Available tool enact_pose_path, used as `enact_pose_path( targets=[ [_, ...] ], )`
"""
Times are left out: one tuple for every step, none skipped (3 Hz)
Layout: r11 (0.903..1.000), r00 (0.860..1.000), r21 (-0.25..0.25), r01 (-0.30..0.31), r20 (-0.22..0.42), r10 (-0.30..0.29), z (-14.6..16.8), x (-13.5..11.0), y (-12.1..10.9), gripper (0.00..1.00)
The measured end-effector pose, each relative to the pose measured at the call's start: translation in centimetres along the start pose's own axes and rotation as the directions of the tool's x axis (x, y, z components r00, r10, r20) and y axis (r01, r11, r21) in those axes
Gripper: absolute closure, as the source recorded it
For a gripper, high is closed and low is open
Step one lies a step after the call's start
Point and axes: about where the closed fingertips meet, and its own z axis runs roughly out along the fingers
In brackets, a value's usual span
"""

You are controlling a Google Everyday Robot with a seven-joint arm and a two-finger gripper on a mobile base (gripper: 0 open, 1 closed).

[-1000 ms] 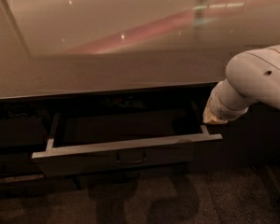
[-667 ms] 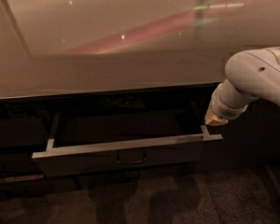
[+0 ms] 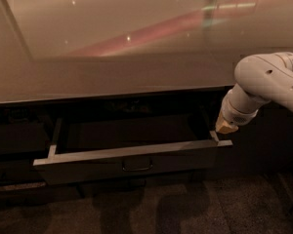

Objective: Open top drawer

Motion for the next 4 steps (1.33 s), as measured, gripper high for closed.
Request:
enact_pose_path(
  targets=[
    [0.9983, 0.998, -0.034, 0.047, -0.042, -0.048, 1.6, -4.9, -1.4, 1.0],
    [0.9983, 0.998, -0.034, 0.047, -0.042, -0.048, 1.6, -4.9, -1.4, 1.0],
    [0.9955, 0.994, -0.062, 0.072, -0.079, -0.077, 4.2, -5.5, -0.2, 1.0],
    [0.9925, 0.986, -0.076, 0.096, -0.126, -0.105, 6.3, -5.8, 1.2, 1.0]
  ],
)
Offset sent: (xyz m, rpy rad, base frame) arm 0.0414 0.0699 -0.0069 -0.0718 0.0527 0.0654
